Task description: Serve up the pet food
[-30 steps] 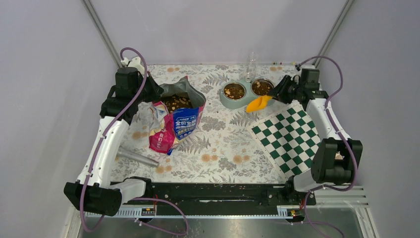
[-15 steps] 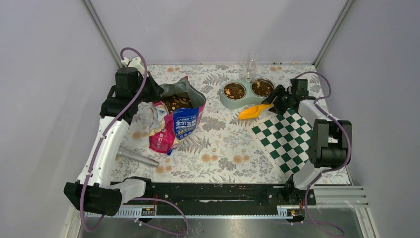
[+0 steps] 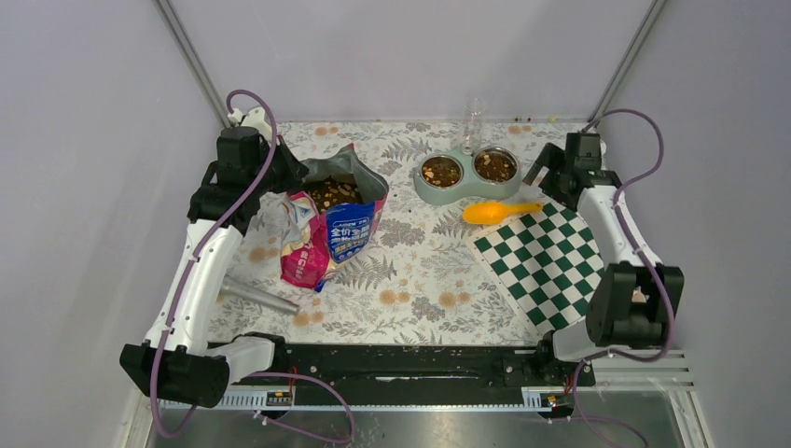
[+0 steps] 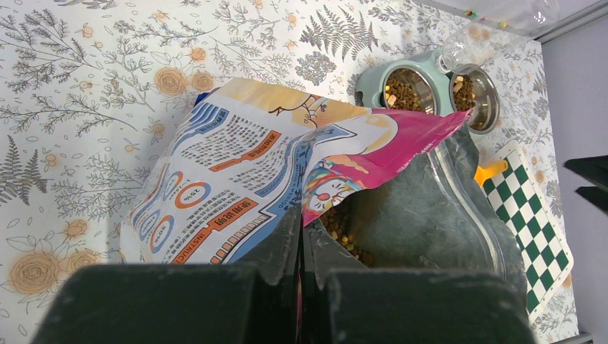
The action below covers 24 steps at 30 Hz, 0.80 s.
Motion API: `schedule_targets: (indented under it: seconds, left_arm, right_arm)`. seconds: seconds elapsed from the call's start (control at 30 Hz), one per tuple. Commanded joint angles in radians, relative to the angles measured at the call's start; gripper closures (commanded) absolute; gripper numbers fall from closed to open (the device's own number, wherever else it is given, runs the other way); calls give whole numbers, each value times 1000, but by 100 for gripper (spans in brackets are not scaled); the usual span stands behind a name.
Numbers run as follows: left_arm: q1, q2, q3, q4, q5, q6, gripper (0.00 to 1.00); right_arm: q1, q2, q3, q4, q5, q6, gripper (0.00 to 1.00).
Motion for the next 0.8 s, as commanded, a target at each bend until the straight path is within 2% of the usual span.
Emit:
schedule_targets:
  seconds: [0.0, 0.1, 0.2, 0.33, 0.57, 0.77]
  left_arm:
    - [9, -39, 11, 13, 15, -1, 100]
    - [9, -37, 15, 13, 14, 0, 100]
    - [8, -37, 13, 13, 15, 0, 100]
    - [8, -42, 9, 13, 18, -1, 100]
    - [8, -49, 4, 13, 29, -1, 100]
    - [8, -62, -1, 14, 37, 3, 100]
  right_arm:
    - [37, -139, 62, -46, -41, -69, 1]
    - [146, -214, 51, 22, -168, -66, 2]
    - [280, -263, 43, 124, -224, -40, 2]
    - [451, -251, 88, 227, -249, -46, 3]
    - [694, -57, 290, 203, -194, -150, 4]
    - [798, 146, 482, 153, -168, -188, 9]
